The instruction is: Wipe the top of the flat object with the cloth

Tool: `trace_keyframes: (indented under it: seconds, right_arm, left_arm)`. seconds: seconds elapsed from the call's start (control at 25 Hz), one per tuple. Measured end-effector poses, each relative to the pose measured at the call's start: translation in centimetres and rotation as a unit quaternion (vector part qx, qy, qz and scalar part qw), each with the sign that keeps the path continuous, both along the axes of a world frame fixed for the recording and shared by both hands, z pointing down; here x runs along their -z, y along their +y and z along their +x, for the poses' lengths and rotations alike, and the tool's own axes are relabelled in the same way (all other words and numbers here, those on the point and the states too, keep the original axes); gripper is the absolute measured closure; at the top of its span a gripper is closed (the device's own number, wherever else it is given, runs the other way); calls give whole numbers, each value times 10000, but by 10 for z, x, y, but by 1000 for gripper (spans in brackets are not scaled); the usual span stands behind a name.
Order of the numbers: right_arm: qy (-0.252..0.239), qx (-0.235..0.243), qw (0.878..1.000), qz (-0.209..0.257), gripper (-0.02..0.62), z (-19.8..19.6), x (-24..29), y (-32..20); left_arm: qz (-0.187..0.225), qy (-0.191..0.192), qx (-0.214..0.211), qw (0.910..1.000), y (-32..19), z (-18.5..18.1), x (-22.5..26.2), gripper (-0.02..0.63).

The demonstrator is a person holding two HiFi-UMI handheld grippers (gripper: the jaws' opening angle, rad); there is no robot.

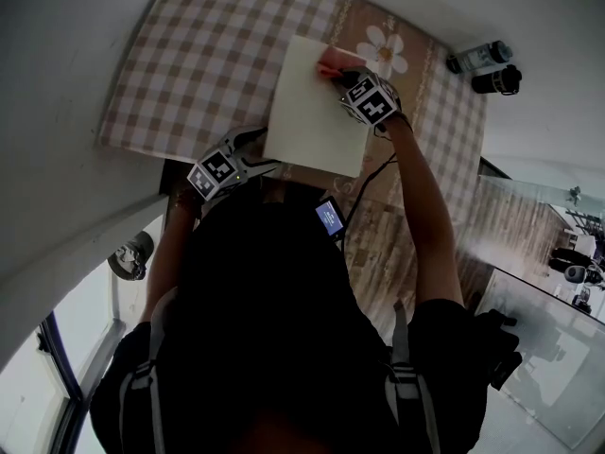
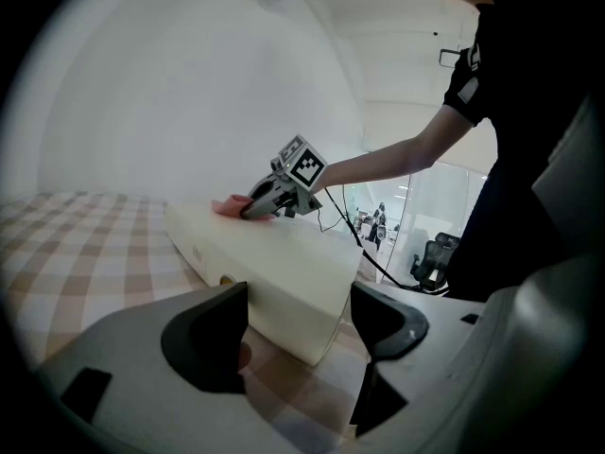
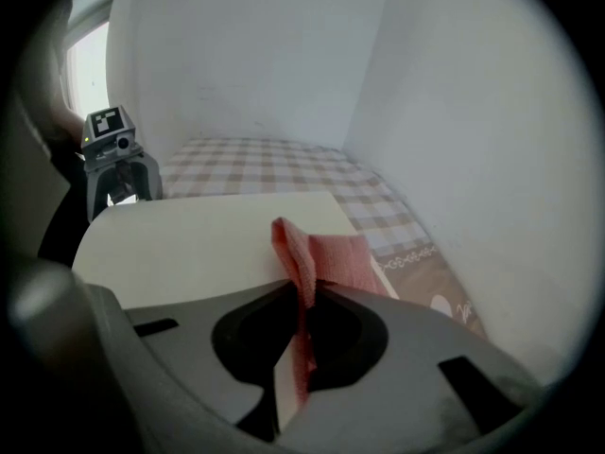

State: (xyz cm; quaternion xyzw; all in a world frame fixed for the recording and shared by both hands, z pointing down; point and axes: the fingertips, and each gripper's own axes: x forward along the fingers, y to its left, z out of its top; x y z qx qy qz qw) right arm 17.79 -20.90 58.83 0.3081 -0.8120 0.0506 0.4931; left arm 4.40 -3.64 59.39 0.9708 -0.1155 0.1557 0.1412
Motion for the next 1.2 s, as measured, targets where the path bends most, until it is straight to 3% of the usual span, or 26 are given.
trace_keyframes:
  seconds: [0.56,0.84,1.2]
  right_arm:
    - [-159,90,9998,-105,580,-10,-2,31]
    - [52,151,9999,-23,580,-14,0,39]
    - [-136,197,9996,-159,580,-18,-3,57]
  left_arm:
    - [-71,-46,-28,10000,-2,0,-1,256]
    - [-57,-23,-21,10000,0,0,-1,256]
    - [-44,-32,-31,10000,0,0,-2,256]
